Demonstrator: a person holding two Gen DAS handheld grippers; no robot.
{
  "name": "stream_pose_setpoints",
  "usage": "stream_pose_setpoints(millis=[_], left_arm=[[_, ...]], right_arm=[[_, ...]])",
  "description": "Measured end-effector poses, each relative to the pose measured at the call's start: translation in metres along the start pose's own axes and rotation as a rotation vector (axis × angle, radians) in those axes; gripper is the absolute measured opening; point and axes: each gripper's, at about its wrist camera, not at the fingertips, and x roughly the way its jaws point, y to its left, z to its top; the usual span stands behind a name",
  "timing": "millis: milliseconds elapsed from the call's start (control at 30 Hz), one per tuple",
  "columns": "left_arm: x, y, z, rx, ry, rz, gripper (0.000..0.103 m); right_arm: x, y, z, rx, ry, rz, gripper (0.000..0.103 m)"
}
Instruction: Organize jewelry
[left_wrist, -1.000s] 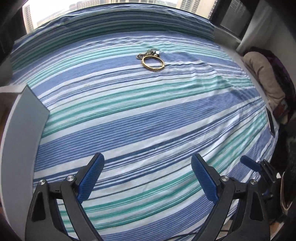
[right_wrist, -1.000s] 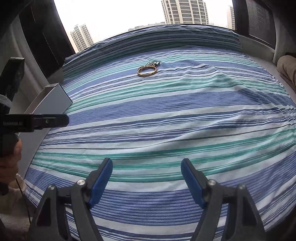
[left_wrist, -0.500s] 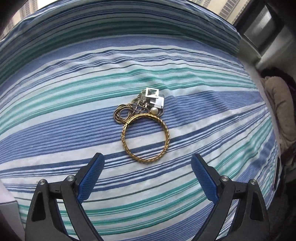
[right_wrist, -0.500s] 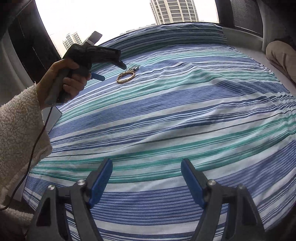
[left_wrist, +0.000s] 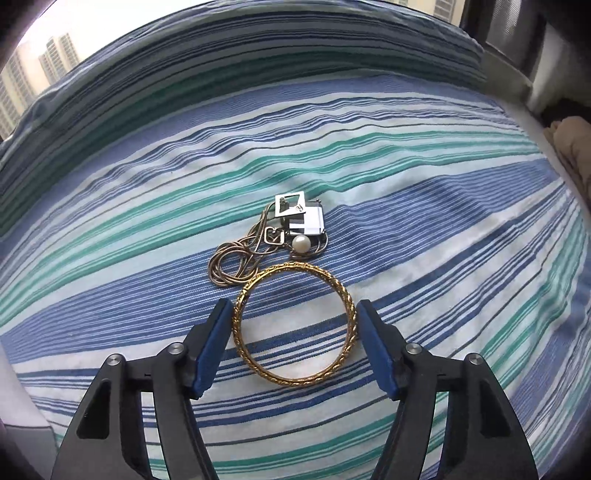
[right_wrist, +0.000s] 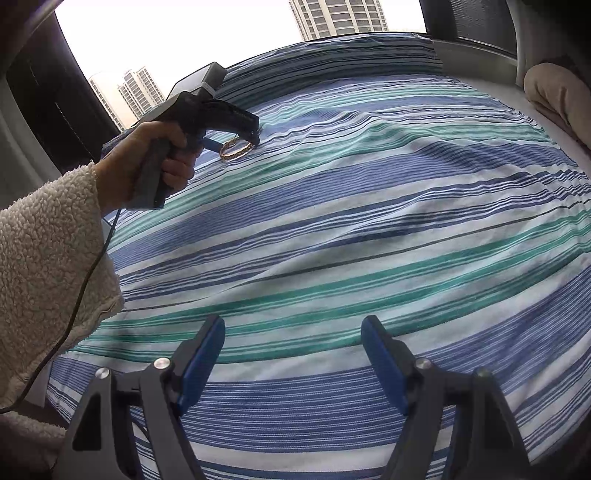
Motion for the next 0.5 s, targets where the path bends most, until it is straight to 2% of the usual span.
stream_pose_setpoints(millis=[200, 333, 500], left_arm=[[-0.052, 0.038, -0.052, 0.008, 0.020, -0.044, 0.069], [-0.083, 0.070, -0.108, 0.018, 0.056, -0.010, 0.069], [-0.099, 0.110, -0.176, -0.058, 0.091, 0.009, 0.069]], right_arm=[[-0.001, 0.000, 0.007, 0.000, -0.014, 0.002, 0.078], [0.000, 0.008, 0.013, -0.015, -0.018, 0.010, 0.078], [-0.002, 0.029, 0.012, -0.056, -0.010, 0.022, 0.078]])
